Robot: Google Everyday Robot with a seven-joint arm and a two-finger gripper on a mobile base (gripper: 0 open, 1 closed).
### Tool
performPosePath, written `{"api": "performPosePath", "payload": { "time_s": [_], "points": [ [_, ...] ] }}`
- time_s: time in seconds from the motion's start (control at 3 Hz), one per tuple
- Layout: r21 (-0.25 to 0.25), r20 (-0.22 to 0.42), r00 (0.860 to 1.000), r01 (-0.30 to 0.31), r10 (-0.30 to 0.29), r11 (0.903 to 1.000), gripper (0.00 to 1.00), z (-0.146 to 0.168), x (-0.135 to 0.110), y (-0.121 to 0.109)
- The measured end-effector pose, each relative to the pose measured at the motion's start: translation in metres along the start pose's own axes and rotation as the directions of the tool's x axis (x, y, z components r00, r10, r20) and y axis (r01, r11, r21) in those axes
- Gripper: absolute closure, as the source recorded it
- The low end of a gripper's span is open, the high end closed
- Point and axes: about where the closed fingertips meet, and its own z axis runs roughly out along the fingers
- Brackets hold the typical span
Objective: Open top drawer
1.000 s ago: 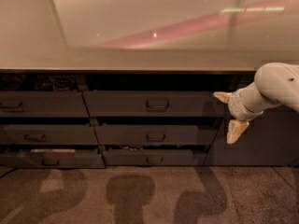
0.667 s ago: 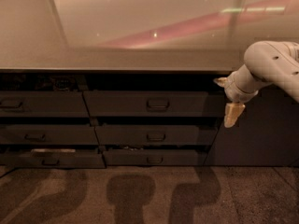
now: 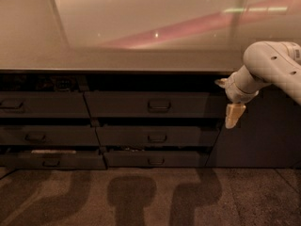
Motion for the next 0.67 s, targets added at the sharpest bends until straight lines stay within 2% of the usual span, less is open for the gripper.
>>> {"api": "performPosePath", "payload": {
  "time_s": [0.67],
  "points": [
    [-0.047, -0.04, 0.998, -0.057, 0.055, 0.9973, 0.0, 0.034, 0.031, -0.015]
  ]
}}
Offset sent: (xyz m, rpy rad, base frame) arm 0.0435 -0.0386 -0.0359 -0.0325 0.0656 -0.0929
